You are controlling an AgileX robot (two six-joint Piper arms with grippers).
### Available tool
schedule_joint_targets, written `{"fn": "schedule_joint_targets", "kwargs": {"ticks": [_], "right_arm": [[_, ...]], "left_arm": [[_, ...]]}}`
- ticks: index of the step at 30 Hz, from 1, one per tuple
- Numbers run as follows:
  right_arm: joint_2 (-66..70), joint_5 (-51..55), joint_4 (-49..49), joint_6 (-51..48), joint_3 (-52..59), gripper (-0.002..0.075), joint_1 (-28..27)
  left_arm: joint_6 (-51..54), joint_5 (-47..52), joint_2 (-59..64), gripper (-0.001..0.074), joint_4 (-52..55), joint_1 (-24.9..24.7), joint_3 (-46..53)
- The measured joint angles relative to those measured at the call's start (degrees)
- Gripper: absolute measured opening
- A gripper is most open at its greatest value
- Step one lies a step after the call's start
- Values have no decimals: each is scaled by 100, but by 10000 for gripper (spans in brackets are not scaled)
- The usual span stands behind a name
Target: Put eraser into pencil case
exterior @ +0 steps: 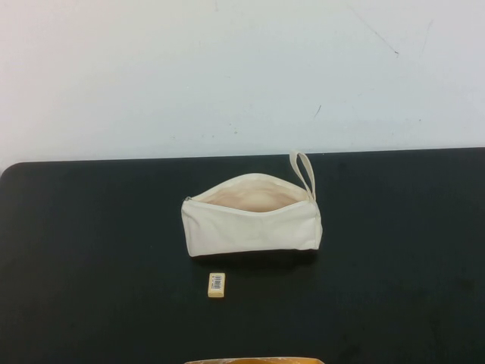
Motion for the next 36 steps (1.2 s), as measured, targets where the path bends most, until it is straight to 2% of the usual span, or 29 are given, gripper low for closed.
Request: {"fn": "schedule_joint_targets", "kwargs": {"ticks": [5, 8, 12, 18, 26, 30, 36], "right_arm": [[0, 0, 0, 0, 0, -1, 0], [0, 0, 0, 0, 0, -1, 0], [0, 0, 0, 0, 0, -1, 0], [0, 0, 0, 0, 0, -1, 0], [0, 0, 0, 0, 0, -1, 0], [0, 9, 0, 0, 0, -1, 0], [0, 9, 0, 0, 0, -1, 0]], "left_arm": [[-173, -73, 0, -1, -365, 0, -46], [-186, 1262, 0, -1, -351, 0, -665], [-186, 3207, 109, -1, -385, 0, -2175], [-186, 5034, 1100, -1, -350, 0, -3583], [-112, 6196, 2726, -1, -615, 0, -3263], [417, 6902, 3916, -1, -1278, 0, -3349], [1309, 7667, 5716, -1, -2278, 0, -4014]]}}
